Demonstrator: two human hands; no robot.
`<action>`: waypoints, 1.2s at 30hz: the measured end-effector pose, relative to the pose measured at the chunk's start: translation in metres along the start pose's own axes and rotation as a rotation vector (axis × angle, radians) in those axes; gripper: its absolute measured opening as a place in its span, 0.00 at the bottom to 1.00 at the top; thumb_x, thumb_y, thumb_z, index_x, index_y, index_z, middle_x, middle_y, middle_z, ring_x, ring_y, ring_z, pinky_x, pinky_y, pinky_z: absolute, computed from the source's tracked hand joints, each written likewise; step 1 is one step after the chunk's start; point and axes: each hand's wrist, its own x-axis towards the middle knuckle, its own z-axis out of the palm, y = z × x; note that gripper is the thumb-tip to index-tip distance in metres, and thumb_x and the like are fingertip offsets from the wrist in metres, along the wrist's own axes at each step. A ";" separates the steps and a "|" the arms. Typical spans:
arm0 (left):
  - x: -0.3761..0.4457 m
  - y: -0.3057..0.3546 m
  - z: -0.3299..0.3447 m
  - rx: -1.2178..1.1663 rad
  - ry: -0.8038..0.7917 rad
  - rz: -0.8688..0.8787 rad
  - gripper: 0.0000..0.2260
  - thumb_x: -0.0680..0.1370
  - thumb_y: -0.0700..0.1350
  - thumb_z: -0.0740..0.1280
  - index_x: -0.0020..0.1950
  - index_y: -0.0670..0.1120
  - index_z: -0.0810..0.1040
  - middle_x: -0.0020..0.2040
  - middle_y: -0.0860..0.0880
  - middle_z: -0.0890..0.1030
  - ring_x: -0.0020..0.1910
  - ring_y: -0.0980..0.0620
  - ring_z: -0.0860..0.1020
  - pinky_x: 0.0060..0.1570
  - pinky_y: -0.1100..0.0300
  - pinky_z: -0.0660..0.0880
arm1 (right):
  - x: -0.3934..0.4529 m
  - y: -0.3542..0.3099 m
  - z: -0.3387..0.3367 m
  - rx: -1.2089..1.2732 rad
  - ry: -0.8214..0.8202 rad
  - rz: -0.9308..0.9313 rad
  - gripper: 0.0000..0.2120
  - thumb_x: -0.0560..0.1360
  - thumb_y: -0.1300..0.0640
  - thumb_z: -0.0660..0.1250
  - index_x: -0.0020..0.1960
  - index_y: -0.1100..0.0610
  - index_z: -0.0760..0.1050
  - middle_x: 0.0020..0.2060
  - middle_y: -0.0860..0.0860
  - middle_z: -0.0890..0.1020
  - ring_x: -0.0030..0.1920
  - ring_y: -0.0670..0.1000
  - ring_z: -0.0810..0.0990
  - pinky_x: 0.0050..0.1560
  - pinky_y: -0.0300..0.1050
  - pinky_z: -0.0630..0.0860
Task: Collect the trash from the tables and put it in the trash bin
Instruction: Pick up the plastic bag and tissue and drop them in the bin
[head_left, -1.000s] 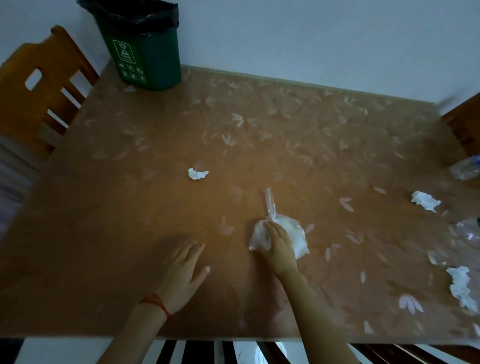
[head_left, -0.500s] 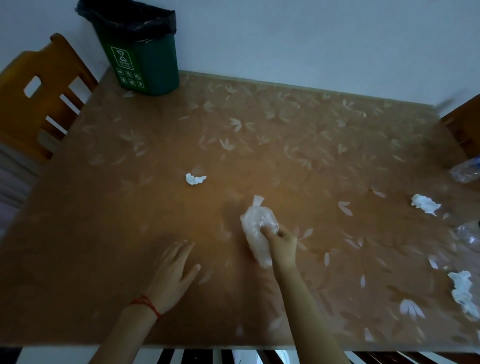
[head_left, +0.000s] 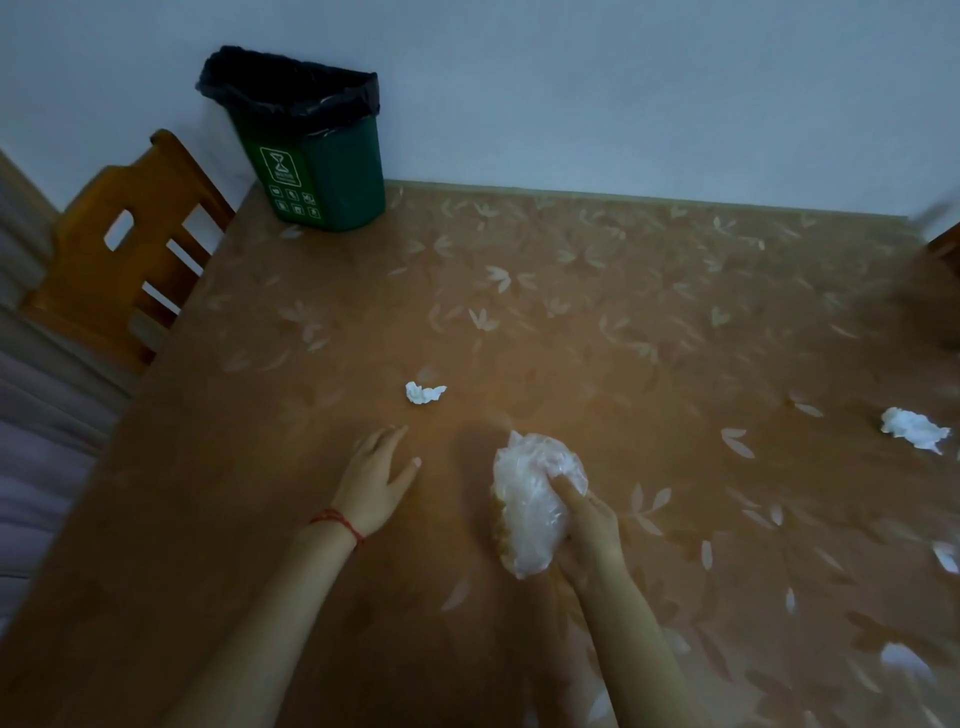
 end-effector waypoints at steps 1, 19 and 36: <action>0.008 -0.001 0.002 -0.005 -0.001 -0.005 0.21 0.77 0.44 0.63 0.69 0.39 0.66 0.68 0.40 0.68 0.69 0.43 0.62 0.67 0.57 0.57 | 0.003 -0.001 -0.001 -0.044 -0.002 0.002 0.25 0.56 0.38 0.76 0.42 0.55 0.77 0.44 0.57 0.84 0.42 0.54 0.81 0.49 0.54 0.77; 0.118 -0.016 0.044 -0.054 0.020 0.011 0.17 0.73 0.35 0.67 0.62 0.39 0.76 0.60 0.39 0.74 0.61 0.41 0.69 0.60 0.59 0.63 | 0.018 -0.003 -0.010 0.170 -0.081 -0.006 0.28 0.59 0.49 0.77 0.53 0.64 0.77 0.46 0.58 0.85 0.46 0.55 0.84 0.41 0.47 0.77; 0.055 -0.003 0.032 -0.627 0.319 -0.133 0.07 0.68 0.34 0.71 0.45 0.38 0.82 0.38 0.49 0.82 0.33 0.64 0.75 0.36 0.75 0.70 | 0.012 0.004 -0.002 0.211 -0.130 0.042 0.31 0.61 0.50 0.78 0.59 0.64 0.75 0.55 0.60 0.81 0.55 0.59 0.80 0.60 0.58 0.72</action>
